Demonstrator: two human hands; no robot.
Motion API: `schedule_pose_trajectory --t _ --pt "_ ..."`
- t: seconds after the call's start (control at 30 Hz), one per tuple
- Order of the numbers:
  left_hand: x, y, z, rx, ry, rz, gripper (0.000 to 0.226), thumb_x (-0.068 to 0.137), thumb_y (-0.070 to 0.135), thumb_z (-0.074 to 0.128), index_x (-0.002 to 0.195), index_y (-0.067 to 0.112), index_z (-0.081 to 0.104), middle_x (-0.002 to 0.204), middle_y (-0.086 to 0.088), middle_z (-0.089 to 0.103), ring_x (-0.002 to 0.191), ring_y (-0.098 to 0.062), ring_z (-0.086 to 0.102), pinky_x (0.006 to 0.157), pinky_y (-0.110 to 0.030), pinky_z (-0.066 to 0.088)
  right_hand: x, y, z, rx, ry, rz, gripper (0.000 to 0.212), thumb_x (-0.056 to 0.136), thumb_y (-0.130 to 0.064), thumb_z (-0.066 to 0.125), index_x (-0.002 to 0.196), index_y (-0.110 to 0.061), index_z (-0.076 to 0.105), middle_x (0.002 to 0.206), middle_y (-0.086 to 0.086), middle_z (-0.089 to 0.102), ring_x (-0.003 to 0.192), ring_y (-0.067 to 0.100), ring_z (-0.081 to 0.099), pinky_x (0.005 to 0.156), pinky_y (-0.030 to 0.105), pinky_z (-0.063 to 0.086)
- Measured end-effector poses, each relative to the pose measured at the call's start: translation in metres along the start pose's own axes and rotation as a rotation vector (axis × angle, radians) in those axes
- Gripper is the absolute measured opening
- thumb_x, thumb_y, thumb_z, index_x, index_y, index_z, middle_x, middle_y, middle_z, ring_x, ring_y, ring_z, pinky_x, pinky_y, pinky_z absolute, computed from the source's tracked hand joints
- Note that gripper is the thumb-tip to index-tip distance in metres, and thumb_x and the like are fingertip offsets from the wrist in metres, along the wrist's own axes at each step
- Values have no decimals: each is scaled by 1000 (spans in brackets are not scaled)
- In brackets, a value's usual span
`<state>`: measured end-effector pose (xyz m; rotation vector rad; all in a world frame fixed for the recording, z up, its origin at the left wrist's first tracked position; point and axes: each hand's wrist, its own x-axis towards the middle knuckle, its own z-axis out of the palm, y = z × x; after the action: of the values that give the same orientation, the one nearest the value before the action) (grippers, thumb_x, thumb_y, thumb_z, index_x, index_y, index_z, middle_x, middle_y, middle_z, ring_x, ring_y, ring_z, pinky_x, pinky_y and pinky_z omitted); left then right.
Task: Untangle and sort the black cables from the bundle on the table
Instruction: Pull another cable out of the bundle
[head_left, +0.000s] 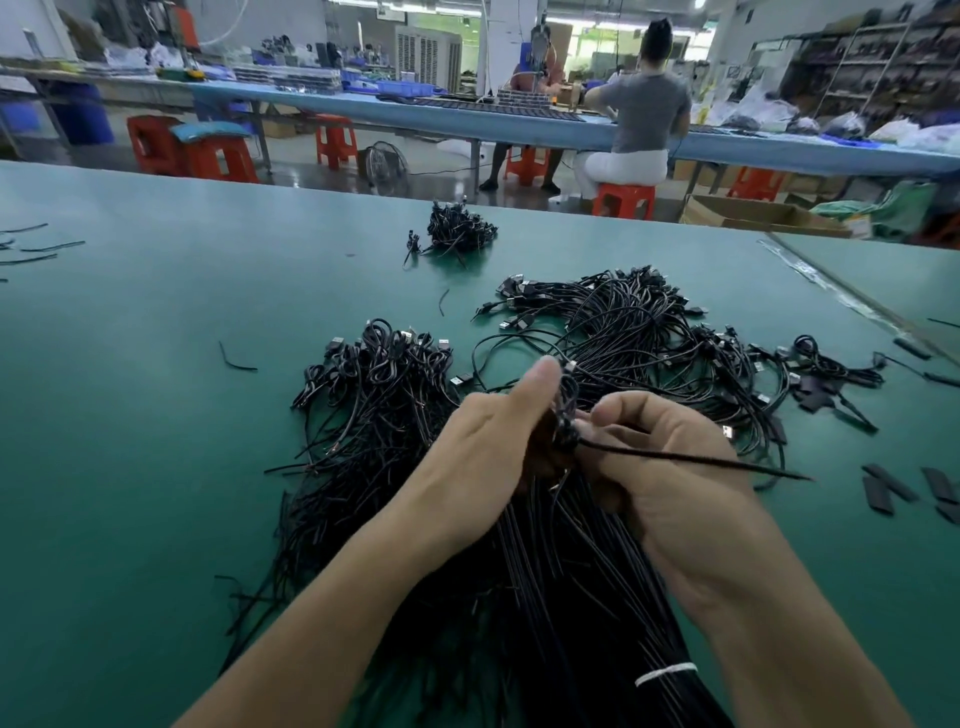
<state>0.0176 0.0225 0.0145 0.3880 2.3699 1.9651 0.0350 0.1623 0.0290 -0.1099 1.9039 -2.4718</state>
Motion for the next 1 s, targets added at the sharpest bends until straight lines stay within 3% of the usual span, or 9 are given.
schedule_pose_trajectory --t 0.13,0.23,0.4,0.47,0.57,0.7,0.83,0.9,1.0 --pt "2 -4 0 -56 45 44 35 87 48 66 74 17 77 55 -4 51 52 -14 42 49 -25 37 1 5 -1 -51 -11 -6 22 85 6 66 73 -9 55 51 -3 59 39 1 50 38 13 39" --pt "2 -4 -5 -142 13 110 13 81 23 80 90 13 77 76 -7 71 70 -15 57 70 -30 53 3 7 -11 -73 11 15 25 86 4 67 71 -14 58 55 0 57 45 6 48 41 16 39" --pt "-3 5 -8 102 -15 296 33 76 -9 78 81 23 77 86 -12 67 79 -35 64 76 -44 55 9 13 -20 -125 93 69 26 86 2 68 72 -18 60 61 2 59 52 12 49 46 22 42" --pt "-5 3 -6 195 -2 283 34 73 -5 71 84 27 79 86 4 62 77 -23 62 69 -30 53 11 14 -20 -97 160 91 24 85 0 70 74 -19 61 64 5 62 54 16 52 50 28 44" --pt "-8 2 -2 286 -65 273 35 71 10 58 95 23 80 80 9 59 71 -10 58 66 -18 45 12 15 -21 -47 237 67 20 86 -1 70 80 -17 59 58 -2 61 45 10 50 42 22 45" --pt "-5 1 1 340 17 257 13 85 32 66 89 27 78 82 9 69 80 -6 64 75 -23 50 10 14 -17 -49 224 -16 21 87 -1 70 78 -17 58 54 -7 59 46 6 50 45 17 45" --pt "-2 -3 -4 480 34 226 14 94 35 64 93 28 76 78 4 70 73 -11 64 72 -35 52 7 12 -8 -90 210 -139 24 87 0 69 75 -18 58 54 -7 59 48 7 49 48 16 45" --pt "-3 -1 -2 416 -15 163 23 97 35 57 93 22 75 75 2 72 68 -17 65 67 -41 53 5 8 -3 -124 167 -190 24 85 -1 70 73 -20 63 61 -4 65 54 9 56 53 18 50" --pt "-1 5 -4 49 -20 -10 44 88 38 40 76 11 72 73 -7 70 66 -20 59 65 -39 48 2 6 3 -138 76 -182 29 84 4 70 70 -22 65 65 0 67 59 9 61 57 20 52"
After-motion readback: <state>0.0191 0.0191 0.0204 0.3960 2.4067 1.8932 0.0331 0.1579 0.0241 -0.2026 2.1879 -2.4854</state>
